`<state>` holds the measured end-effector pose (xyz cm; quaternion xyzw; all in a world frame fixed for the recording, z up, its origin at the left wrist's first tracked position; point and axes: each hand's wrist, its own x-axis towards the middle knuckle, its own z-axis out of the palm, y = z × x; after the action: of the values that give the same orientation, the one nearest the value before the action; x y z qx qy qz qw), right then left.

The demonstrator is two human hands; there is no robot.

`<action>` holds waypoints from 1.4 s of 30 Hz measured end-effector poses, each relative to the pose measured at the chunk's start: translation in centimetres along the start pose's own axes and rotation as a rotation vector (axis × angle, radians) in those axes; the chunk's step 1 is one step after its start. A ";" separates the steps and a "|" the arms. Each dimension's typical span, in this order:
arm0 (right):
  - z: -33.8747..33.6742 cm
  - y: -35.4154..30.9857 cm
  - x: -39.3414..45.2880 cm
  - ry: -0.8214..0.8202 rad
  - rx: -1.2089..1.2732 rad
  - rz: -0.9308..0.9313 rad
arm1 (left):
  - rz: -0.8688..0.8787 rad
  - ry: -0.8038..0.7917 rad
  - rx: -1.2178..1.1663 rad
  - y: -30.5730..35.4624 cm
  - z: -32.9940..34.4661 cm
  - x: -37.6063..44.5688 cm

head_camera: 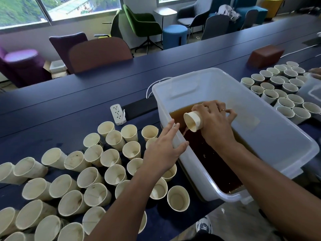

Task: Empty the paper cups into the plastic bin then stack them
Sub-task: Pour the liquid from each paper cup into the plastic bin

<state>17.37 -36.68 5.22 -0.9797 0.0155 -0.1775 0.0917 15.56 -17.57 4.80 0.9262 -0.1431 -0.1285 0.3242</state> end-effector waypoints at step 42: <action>-1.0 -25.2 1.0 -0.871 0.936 -0.408 | -0.350 0.740 -0.272 -12.0 -15.7 -11.9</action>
<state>17.91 -12.17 11.15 -0.8021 -0.2870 0.2324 0.4694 11.95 4.41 10.76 0.8689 0.1602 0.1419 0.4462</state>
